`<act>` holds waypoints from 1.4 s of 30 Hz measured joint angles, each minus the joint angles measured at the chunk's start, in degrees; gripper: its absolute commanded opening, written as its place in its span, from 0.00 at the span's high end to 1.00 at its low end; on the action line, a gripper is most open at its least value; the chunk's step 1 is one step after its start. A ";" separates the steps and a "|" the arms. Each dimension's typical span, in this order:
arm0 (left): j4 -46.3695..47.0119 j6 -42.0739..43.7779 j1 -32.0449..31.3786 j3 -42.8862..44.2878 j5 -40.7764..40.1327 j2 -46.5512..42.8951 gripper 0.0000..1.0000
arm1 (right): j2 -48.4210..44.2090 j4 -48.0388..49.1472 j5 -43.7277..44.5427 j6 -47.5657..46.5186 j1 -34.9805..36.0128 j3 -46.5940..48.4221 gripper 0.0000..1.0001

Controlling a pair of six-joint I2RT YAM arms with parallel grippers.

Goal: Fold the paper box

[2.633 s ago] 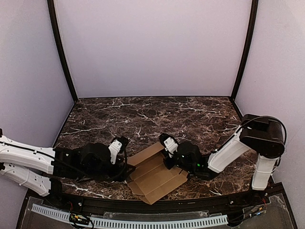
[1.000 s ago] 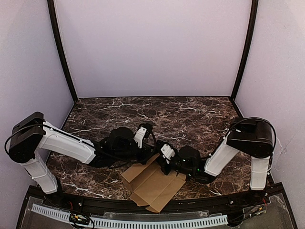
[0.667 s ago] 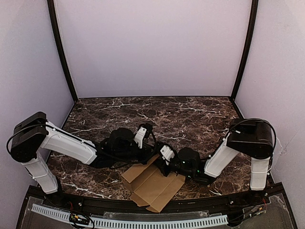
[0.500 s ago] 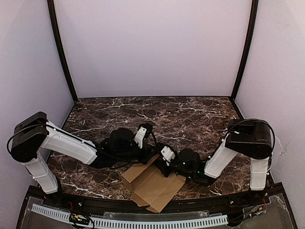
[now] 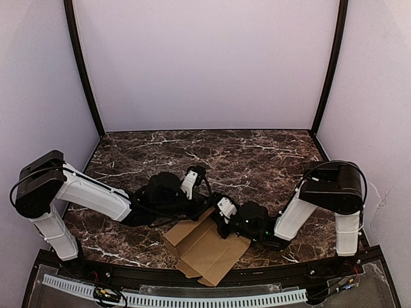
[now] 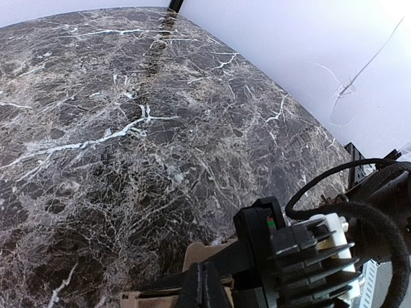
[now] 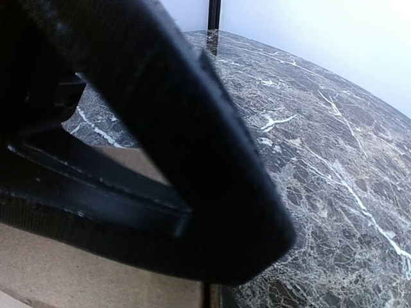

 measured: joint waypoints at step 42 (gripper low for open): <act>-4.13 -0.68 0.26 0.02 -1.99 -2.49 0.77 | 1.20 0.42 -0.50 -0.02 -0.02 3.63 1.00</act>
